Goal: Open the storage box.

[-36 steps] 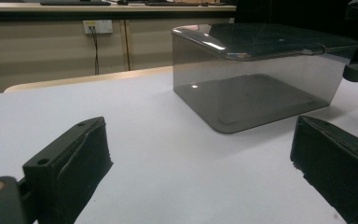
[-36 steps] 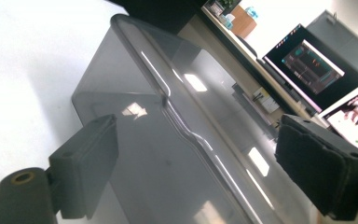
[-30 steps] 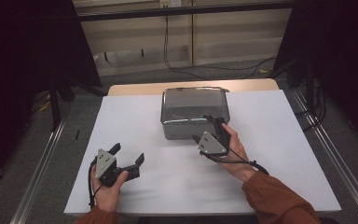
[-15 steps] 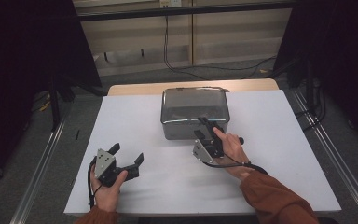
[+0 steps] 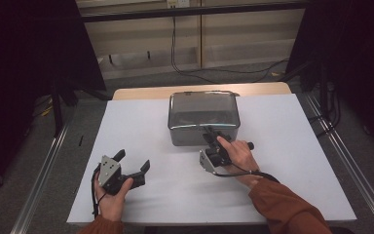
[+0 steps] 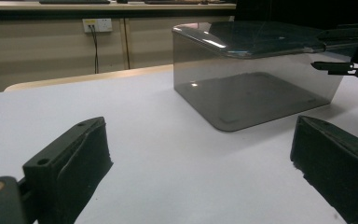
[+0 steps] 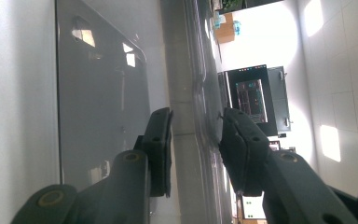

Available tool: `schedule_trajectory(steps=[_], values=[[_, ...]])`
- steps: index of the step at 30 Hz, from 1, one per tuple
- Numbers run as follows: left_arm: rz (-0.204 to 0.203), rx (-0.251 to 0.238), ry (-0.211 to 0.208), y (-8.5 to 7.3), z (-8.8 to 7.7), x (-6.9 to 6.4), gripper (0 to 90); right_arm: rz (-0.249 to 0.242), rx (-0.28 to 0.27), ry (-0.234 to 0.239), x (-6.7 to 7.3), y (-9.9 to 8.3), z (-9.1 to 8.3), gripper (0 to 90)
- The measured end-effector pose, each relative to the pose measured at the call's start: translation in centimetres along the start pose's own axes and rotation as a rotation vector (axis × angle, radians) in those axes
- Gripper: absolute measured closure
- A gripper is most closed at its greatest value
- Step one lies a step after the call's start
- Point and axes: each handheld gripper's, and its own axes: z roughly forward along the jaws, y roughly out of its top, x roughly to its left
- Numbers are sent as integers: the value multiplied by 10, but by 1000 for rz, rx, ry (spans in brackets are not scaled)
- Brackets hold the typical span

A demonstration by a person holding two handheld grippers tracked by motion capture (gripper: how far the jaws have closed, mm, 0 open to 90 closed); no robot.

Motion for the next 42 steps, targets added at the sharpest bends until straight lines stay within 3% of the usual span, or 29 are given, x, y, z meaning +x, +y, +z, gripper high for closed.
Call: schedule_trajectory(steps=[4, 11, 19, 21, 28, 33, 40, 42], values=[[-2, 3, -5, 0, 0, 0, 44, -11, 7, -9, 1, 0, 0, 658], [1, -2, 5, 0, -1, 1, 39, -12, -13, -25, -1, 1, -2, 773], [-2, 10, -14, 0, 0, 1, 40, -17, -17, -27, -2, 2, -1, 780], [18, 18, -10, 1, 1, 0, 49, -4, -14, -23, -3, 2, -2, 782], [25, 10, -18, 1, 2, -1, 51, 7, -22, -26, -4, 1, -2, 783], [28, 9, -50, 1, 3, -1, 70, 20, -24, -28, -6, 0, -3, 783], [55, -13, -27, 2, 5, -1, 62, 25, -25, -25, -7, 0, -3, 782], [40, -14, -50, 1, 6, -1, 62, 26, -29, -27, -8, 0, -3, 782]])
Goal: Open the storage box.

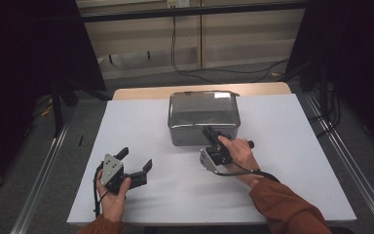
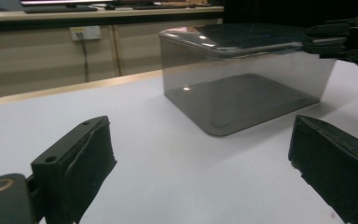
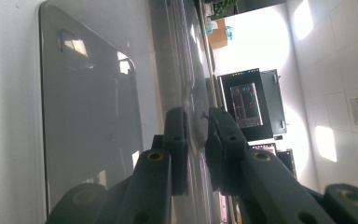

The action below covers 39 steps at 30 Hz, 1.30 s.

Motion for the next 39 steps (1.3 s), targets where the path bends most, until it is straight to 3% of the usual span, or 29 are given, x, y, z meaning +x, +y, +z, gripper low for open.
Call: schedule_trajectory(steps=[2, 7, 16, 25, 33, 39], values=[[-25, -7, -17, -1, 1, 0, 56, 3, 2, 1, -1, 0, 0, 782], [-11, 3, -43, -1, 3, -1, 45, 13, -2, -6, -3, 0, -1, 784], [-57, -32, -75, 3, 7, 2, 29, 25, -12, -11, -8, -1, -1, 784], [-50, -50, -131, 12, 14, 1, 28, 35, -17, -13, -11, 0, 0, 785], [-28, -41, -146, 16, 23, -1, 27, 54, -22, -17, -14, 0, 0, 784], [-21, -67, -148, 22, 33, 2, 26, 59, -27, -21, -17, 0, 0, 786]])
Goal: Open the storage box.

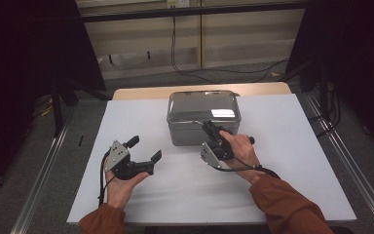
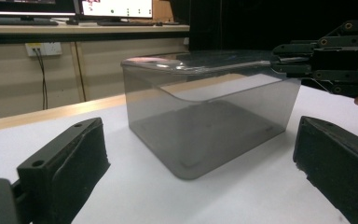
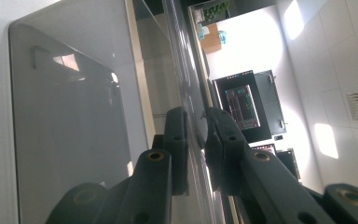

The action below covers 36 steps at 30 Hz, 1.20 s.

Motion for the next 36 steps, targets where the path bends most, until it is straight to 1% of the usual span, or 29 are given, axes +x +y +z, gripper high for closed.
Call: schedule_trajectory(steps=[1, 3, 7, 9, 11, 13, 14, 15, 16, 17, 18, 21, 26, 30, 32, 33, 35, 36], values=[[3, 1, -2, 0, 2, 1, 26, 3, -6, -6, -1, 0, 0, 786], [-10, 8, -6, 0, 4, 0, 26, 8, -7, -7, -4, 0, 0, 787], [2, 14, -10, 0, 8, 1, 26, 11, -11, -11, -6, 0, 1, 788], [0, 4, -4, 2, 10, 2, 26, 10, -11, -14, -8, 1, 1, 788], [12, 2, -3, 4, 13, 3, 25, 20, -12, -21, -10, 2, 2, 789], [-5, -11, -27, 6, 18, 4, 25, 28, -15, -24, -12, 2, 2, 789], [-1, -7, -35, 7, 21, 4, 26, 27, -16, -23, -14, 2, 2, 790], [2, -9, -33, 8, 22, 4, 26, 27, -15, -21, -15, 2, 2, 790], [18, -7, -30, 9, 25, 5, 25, 25, -16, -20, -16, 2, 2, 791], [19, -9, -29, 10, 26, 5, 26, 31, -16, -20, -16, 2, 2, 791], [16, -13, -27, 11, 29, 6, 26, 27, -17, -21, -17, 2, 2, 792], [26, -20, -28, 12, 34, 8, 26, 33, -20, -27, -18, 2, 3, 792], [31, -18, -30, 15, 43, 8, 27, 35, -21, -25, -22, 2, 3, 794], [48, -23, -32, 20, 52, 8, 29, 43, -20, -30, -26, 3, 4, 795], [45, -25, -34, 22, 56, 8, 29, 51, -20, -34, -29, 4, 5, 795], [54, -27, -31, 23, 57, 9, 29, 50, -20, -33, -30, 4, 5, 796], [55, -19, -34, 24, 59, 8, 29, 52, -21, -34, -31, 4, 5, 796], [63, -22, -33, 25, 61, 9, 29, 53, -20, -34, -30, 4, 5, 797]])
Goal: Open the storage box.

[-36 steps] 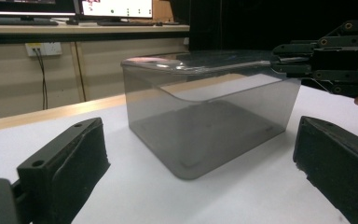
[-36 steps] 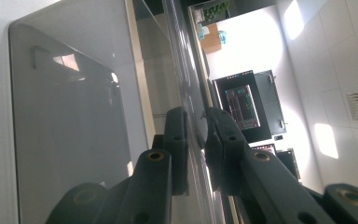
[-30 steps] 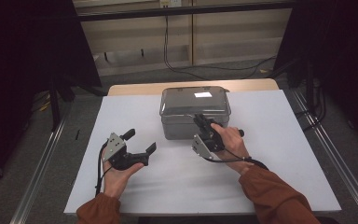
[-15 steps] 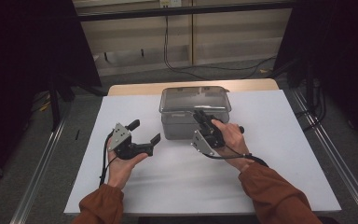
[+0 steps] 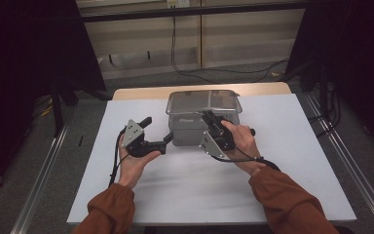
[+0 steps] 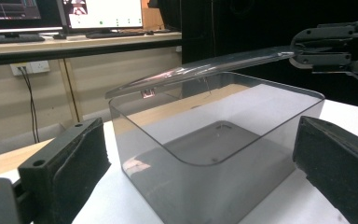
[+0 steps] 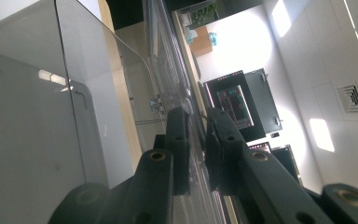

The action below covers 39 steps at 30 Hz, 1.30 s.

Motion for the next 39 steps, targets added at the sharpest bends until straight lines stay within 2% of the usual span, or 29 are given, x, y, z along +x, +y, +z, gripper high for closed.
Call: schedule_trajectory(steps=[6, 9, 14, 19, 22, 24, 26, 27, 28, 30, 35, 38, 39], values=[[3, 6, 1, 6, 16, 2, 32, 3, -5, -8, -2, 1, 1, 798], [6, -23, 2, 10, 23, 2, 40, 16, -6, -10, -5, 1, 2, 798], [23, -27, 6, 13, 35, 3, 51, 9, -5, -13, -8, 2, 3, 801], [78, -27, 15, 15, 45, 5, 73, 25, -4, -19, -10, 2, 4, 801], [69, -34, -1, 17, 51, 7, 107, 23, -7, -22, -10, 3, 5, 800], [35, -50, -16, 18, 53, 6, 122, 28, -7, -22, -10, 3, 5, 799], [50, -55, -15, 18, 53, 4, 138, 32, -4, -22, -9, 3, 4, 797], [80, -48, -8, 17, 53, 3, 157, 31, -3, -18, -9, 2, 4, 796], [92, -50, -2, 17, 54, 2, 168, 29, -4, -19, -8, 2, 4, 795], [94, -57, 3, 17, 54, 2, 190, 30, -4, -16, -6, 2, 3, 793], [138, -51, 9, 13, 54, 6, 282, 29, -3, -8, -1, 1, 2, 788], [137, -55, 13, 12, 54, 8, 306, 39, -3, -7, 1, 0, 1, 787], [157, -52, 14, 11, 55, 8, 315, 42, -2, -5, 1, 0, 1, 785]])
